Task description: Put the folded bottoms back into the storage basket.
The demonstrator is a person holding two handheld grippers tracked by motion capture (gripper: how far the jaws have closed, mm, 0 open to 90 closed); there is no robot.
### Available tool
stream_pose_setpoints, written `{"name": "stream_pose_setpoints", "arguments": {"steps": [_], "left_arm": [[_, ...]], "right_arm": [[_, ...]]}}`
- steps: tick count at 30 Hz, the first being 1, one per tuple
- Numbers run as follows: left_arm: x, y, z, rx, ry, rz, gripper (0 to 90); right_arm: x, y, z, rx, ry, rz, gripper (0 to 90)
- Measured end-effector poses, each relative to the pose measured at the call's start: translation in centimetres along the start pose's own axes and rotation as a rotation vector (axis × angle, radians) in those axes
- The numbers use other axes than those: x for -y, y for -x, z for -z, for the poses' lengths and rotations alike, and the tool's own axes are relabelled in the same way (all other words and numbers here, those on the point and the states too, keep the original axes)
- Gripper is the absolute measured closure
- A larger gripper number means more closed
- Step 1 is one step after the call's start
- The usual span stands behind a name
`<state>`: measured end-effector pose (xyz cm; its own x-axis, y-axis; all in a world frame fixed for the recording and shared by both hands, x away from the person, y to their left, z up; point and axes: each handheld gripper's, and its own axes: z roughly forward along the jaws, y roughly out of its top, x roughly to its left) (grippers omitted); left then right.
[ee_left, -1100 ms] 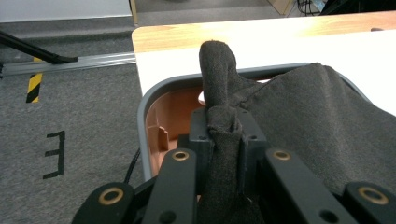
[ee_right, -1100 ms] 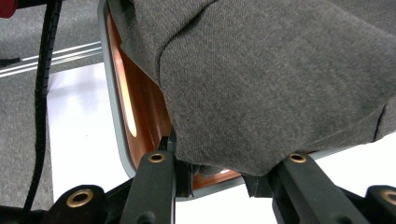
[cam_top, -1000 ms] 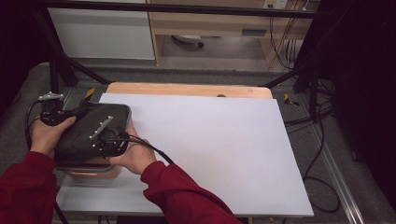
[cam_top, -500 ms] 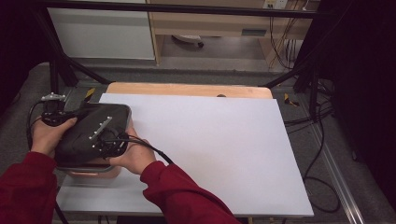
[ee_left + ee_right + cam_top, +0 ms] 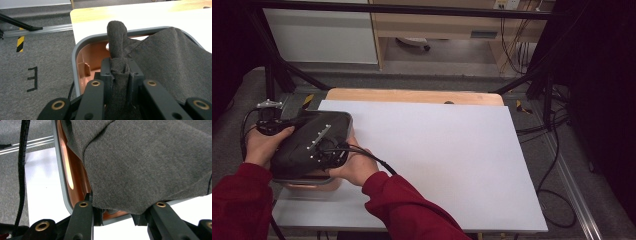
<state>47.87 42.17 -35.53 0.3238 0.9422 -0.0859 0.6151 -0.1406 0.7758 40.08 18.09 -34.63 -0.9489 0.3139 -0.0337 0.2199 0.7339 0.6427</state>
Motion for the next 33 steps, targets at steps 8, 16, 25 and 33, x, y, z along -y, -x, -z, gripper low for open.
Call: {"name": "stream_pose_setpoints", "arguments": {"steps": [8,16,25,33], "left_arm": [[-0.1,-0.2,0.0,0.003,0.024,0.029,62.6],[-1.0,0.6,1.5,0.002,0.122,0.071,35.7],[-1.7,2.9,2.3,-0.022,0.155,0.041,16.6],[-2.0,5.3,3.0,-0.012,0.195,0.021,10.4]], "right_arm": [[0.0,-0.4,0.2,-0.004,-0.006,0.004,48.5],[0.4,-1.3,2.9,0.048,0.048,0.022,21.0],[1.5,-0.4,3.8,0.092,0.073,-0.038,9.3],[2.7,0.9,4.9,0.117,0.139,-0.078,6.8]]}}
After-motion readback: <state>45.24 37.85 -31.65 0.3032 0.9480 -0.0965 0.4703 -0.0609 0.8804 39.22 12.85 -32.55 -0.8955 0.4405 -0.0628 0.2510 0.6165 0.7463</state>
